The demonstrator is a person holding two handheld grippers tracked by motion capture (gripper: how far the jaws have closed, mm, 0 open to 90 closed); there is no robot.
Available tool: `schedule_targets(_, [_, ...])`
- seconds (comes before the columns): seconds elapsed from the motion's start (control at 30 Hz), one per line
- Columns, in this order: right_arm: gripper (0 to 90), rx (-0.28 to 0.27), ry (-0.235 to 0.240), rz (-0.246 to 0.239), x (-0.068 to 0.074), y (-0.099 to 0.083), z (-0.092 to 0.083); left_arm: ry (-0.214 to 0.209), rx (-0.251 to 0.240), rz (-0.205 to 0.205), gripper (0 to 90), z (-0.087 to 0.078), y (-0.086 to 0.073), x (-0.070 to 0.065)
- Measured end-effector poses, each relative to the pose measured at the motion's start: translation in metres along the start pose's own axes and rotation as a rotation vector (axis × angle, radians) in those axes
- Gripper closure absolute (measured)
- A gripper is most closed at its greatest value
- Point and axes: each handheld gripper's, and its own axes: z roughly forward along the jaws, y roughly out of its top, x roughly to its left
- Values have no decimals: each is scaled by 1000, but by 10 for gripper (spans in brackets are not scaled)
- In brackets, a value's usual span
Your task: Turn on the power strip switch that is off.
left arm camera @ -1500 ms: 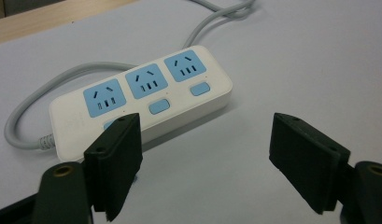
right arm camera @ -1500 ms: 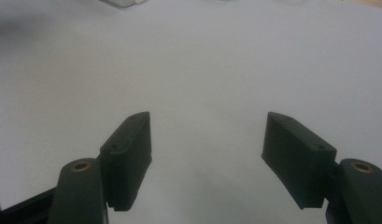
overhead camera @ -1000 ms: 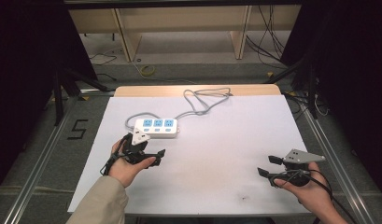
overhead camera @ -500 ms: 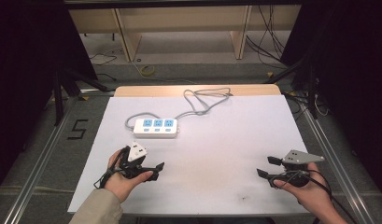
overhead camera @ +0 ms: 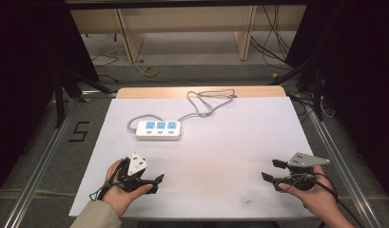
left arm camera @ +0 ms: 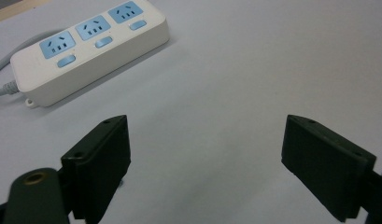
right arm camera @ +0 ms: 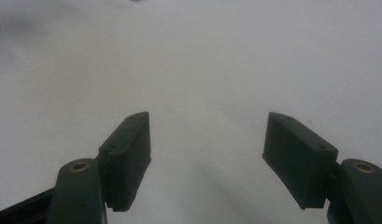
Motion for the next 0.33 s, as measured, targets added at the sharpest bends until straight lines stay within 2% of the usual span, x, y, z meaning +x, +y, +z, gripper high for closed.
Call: schedule_targets(0.33, [321,1,3,2,0,1,1,4,0,4,154,2,1,-2])
